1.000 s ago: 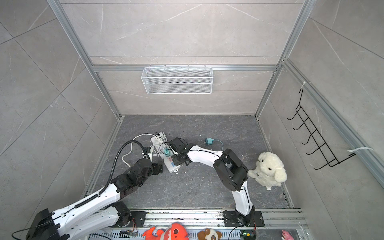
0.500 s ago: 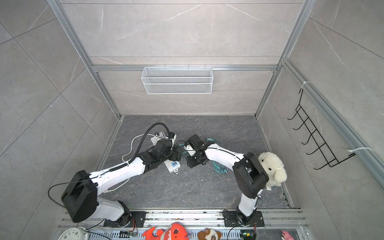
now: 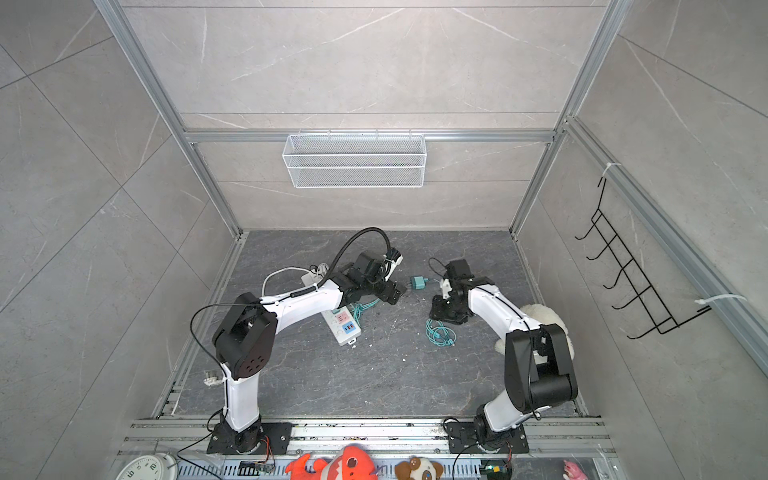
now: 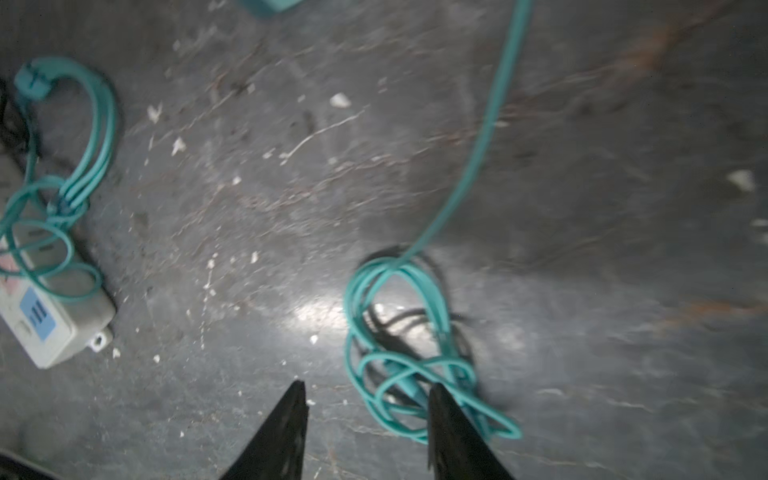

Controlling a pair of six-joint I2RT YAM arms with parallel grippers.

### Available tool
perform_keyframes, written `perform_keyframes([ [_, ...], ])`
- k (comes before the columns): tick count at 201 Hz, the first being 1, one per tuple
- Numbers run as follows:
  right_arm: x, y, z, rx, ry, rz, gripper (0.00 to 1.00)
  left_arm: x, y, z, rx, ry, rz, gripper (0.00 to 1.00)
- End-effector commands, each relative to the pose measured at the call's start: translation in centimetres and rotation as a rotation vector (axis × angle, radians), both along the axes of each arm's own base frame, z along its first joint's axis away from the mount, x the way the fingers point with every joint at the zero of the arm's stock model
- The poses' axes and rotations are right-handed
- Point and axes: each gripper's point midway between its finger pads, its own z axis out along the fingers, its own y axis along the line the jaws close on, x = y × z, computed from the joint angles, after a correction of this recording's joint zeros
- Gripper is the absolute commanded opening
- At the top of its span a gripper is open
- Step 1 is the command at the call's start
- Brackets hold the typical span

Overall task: Insert the plug
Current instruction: 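Move the left gripper over the loose teal charger while the right gripper swings aside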

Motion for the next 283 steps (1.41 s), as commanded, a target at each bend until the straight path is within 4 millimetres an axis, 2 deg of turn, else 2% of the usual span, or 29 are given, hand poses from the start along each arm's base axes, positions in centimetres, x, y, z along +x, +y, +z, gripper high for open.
perform_keyframes([
  [1,2.0,-3.1,0.8,-0.047,-0.022,-0.123,0.49,1.0,-1.8,0.4,-0.004,-0.051,-0.095,0.93],
  [25,5.4,-6.0,1.7,-0.072,-0.053,-0.235,0.49,2.0,-3.2,-0.8,-0.022,-0.055,-0.151,0.93],
  [42,7.8,-6.9,2.2,-0.067,-0.068,-0.284,0.49,2.2,-4.2,-1.2,-0.051,-0.046,-0.229,0.93],
  [77,13.1,-6.7,3.4,-0.046,-0.124,-0.324,0.49,3.0,-4.8,-1.5,-0.098,-0.009,-0.274,0.93],
  [101,15.3,-5.6,5.0,-0.021,-0.144,-0.313,0.48,3.2,-6.0,-2.0,-0.134,0.06,-0.284,0.93],
  [105,15.6,-5.5,5.2,-0.018,-0.152,-0.315,0.48,3.2,-6.2,-1.5,-0.139,0.068,-0.286,0.93],
  [108,15.7,-5.4,5.3,-0.014,-0.16,-0.319,0.48,3.3,-6.3,-3.1,-0.127,0.101,-0.287,0.92],
  [131,16.0,-4.2,5.6,0.027,-0.217,-0.325,0.48,3.5,-6.9,-4.8,-0.108,0.177,-0.279,0.92],
  [151,15.6,-3.3,5.3,0.022,-0.24,-0.307,0.48,3.6,-7.4,-5.5,-0.111,0.213,-0.271,0.9],
  [189,14.6,-2.9,4.9,0.036,-0.258,-0.287,0.47,3.7,-8.0,-7.6,-0.077,0.235,-0.242,0.87],
  [220,13.5,-2.5,4.6,0.048,-0.258,-0.256,0.46,3.4,-9.0,-7.8,-0.05,0.246,-0.26,0.86],
  [257,12.0,-1.9,4.4,0.078,-0.258,-0.214,0.46,3.5,-9.1,-8.3,-0.026,0.275,-0.25,0.86],
  [283,11.3,-1.8,4.3,0.068,-0.254,-0.185,0.46,5.0,-8.4,-8.2,0.008,0.223,-0.177,0.88],
])
